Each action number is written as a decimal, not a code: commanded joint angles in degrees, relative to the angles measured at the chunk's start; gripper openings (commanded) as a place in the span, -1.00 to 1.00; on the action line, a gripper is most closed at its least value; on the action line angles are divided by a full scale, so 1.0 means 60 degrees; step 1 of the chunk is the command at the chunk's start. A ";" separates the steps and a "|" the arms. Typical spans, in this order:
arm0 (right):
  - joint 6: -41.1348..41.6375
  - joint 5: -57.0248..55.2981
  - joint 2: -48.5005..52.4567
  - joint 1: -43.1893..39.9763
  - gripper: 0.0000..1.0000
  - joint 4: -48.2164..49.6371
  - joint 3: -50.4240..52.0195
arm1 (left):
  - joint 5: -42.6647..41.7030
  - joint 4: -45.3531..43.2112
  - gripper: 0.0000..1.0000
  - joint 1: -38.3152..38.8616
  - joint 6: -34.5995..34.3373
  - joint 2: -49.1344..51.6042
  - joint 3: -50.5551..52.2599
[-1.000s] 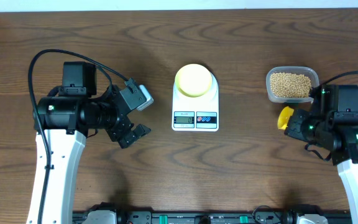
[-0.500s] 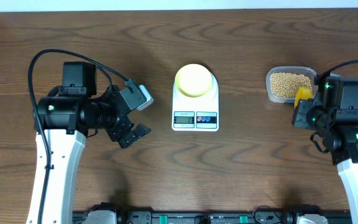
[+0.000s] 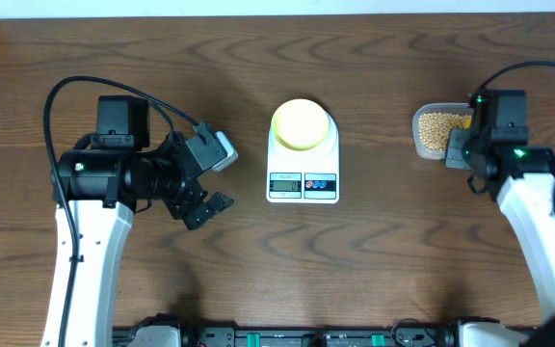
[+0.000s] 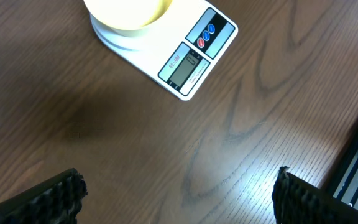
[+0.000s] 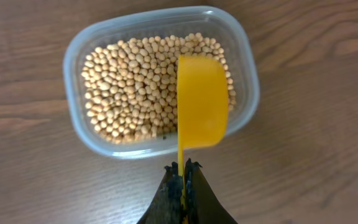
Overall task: Scoop item into bowl and weigh 50g on scale
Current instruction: 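Move the scoop over the soybean tub with the right gripper, then dip the scoop into the soybeans with the right gripper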
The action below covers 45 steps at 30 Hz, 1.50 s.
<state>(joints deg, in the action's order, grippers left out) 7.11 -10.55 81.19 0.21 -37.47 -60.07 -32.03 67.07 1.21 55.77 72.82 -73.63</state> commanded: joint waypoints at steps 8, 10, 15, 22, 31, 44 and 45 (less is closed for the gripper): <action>-0.0277 -0.0481 0.0954 -0.0018 -0.98 0.0794 -0.0164 | -0.0080 0.0029 0.96 -0.0047 0.0091 0.0025 -0.0051; -0.0277 -0.0481 0.0954 -0.0022 -0.98 0.0896 -0.0164 | -0.0080 0.0029 0.96 -0.0047 0.0091 0.0025 -0.0051; -0.0419 -0.0477 0.0984 -0.0022 -0.98 0.0929 -0.0164 | -0.0080 0.0025 0.96 -0.0047 0.0091 0.0025 -0.0055; -0.0707 -0.0437 0.1209 -0.0022 -0.99 0.1067 -0.0164 | -0.0080 0.0025 0.96 -0.0047 0.0091 0.0025 -0.0055; -0.1020 0.1155 0.1472 -0.0018 -0.98 0.0863 -0.0164 | -0.0080 0.0029 0.96 -0.0047 0.0091 0.0025 -0.0051; -0.0976 0.2386 0.1472 -0.0044 -0.98 0.0270 -0.0164 | -0.0080 0.0025 0.96 -0.0047 0.0091 0.0025 -0.0051; -0.0933 0.2514 0.1472 -0.0062 -0.98 0.0240 -0.0164 | -0.0080 0.0025 0.96 -0.0047 0.0091 0.0025 -0.0051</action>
<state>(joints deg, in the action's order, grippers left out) 1.89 -0.84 89.43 0.14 -35.09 -60.07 -32.03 67.07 1.21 55.77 72.82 -73.63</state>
